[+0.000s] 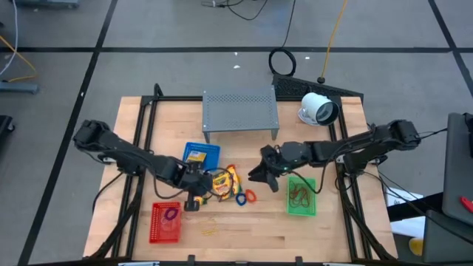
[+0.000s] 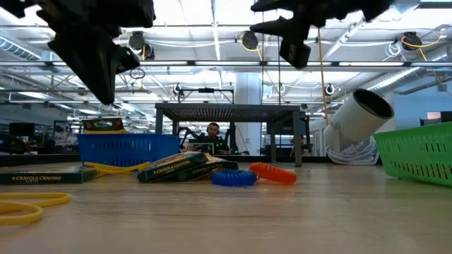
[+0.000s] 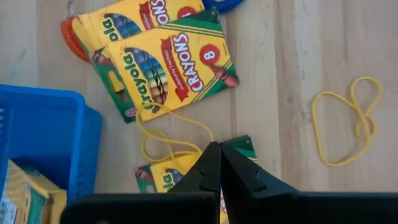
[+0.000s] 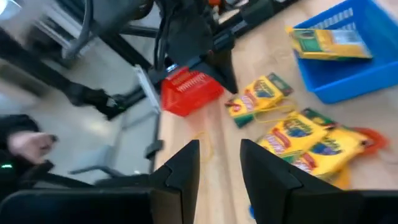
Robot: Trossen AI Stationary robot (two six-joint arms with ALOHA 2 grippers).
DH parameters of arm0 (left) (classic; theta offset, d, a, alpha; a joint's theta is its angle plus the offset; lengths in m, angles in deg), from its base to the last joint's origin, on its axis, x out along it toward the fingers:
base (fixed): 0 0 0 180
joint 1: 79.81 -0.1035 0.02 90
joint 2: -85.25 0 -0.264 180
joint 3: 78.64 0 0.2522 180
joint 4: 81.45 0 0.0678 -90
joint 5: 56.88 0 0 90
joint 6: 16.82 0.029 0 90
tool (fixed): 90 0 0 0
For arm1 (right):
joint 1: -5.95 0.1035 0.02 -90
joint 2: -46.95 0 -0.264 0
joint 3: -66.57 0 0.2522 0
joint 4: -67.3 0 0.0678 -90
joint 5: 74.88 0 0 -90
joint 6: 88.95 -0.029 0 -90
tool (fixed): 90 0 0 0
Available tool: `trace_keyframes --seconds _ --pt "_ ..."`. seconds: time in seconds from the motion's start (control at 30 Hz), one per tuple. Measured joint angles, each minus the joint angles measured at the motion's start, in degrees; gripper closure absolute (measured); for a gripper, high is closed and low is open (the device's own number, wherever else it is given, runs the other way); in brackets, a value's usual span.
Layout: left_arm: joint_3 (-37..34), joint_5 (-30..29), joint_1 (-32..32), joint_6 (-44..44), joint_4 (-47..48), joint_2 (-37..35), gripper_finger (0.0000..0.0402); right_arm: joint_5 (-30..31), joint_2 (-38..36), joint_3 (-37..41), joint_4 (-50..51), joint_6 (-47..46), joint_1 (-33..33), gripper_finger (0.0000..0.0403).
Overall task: Pick & Place Office Desk Supplies
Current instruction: Put the yellow crayon box into the blue bin
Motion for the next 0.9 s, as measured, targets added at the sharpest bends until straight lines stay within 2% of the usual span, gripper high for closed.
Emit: trace_keyframes --seconds 0.17,0.33,0.53,0.7,0.9 --pt "0.0 -0.3 -0.7 0.4 -3.4 3.0 0.0400 1.8 1.8 -10.3 16.8 0.1 -0.4 0.0293" --pt "-0.1 -4.0 -1.4 -0.1 -7.1 5.0 0.0400 0.4 4.3 -15.4 26.1 -1.3 -0.7 0.0297" --pt "-8.8 -2.0 -3.8 -3.8 -17.8 2.4 0.0400 1.6 5.5 -16.0 25.9 0.4 0.4 0.0298" --pt "-17.2 0.1 -3.1 -4.2 -28.4 -1.8 0.0401 3.5 5.5 -16.1 26.0 0.5 0.6 0.0298" --pt "-21.6 0.0 -2.7 -5.3 -35.9 -5.2 0.0401 3.3 7.4 -16.3 26.0 1.0 -0.4 0.0298"
